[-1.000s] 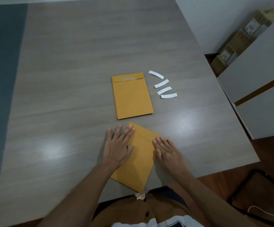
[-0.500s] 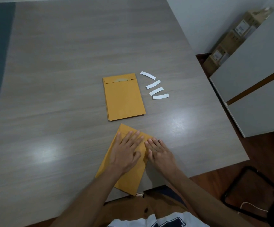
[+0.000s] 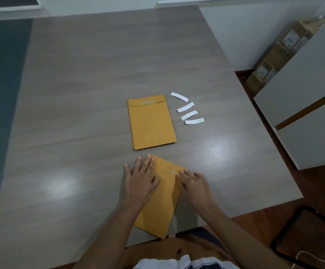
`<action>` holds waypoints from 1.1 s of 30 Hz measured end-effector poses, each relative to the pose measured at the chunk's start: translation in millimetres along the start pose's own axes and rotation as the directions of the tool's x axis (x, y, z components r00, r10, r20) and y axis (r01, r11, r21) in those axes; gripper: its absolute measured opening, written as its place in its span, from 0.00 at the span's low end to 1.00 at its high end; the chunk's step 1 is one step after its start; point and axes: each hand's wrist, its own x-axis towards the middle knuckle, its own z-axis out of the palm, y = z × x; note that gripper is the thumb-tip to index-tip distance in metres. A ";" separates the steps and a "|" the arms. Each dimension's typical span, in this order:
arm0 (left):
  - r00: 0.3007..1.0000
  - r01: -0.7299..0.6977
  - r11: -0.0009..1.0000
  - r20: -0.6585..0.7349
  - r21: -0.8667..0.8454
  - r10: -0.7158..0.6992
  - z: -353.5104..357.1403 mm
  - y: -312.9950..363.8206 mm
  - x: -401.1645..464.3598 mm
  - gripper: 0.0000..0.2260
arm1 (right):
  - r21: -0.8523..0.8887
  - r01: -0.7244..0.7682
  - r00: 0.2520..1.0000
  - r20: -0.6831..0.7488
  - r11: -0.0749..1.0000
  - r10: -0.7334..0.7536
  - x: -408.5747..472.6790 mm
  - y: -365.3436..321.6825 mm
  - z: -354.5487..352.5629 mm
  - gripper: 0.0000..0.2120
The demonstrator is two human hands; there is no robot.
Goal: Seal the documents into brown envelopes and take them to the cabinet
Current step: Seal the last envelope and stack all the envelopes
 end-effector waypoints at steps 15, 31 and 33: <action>0.917 0.249 0.695 -0.066 -0.674 -0.392 -33.0 -0.5 11.4 0.21 | 0.476 -0.568 0.802 0.505 0.672 0.320 64.2 0.1 -40.6 0.13; 0.839 0.181 0.461 -0.108 -0.869 -0.533 -124.4 -44.2 126.3 0.11 | 0.645 -0.528 0.825 0.238 0.552 0.512 244.1 3.1 -68.9 0.15; 0.835 0.190 0.463 -0.106 -0.866 -0.540 -133.3 -49.4 151.2 0.10 | 0.637 -0.534 0.823 0.242 0.556 0.513 272.6 6.1 -63.4 0.14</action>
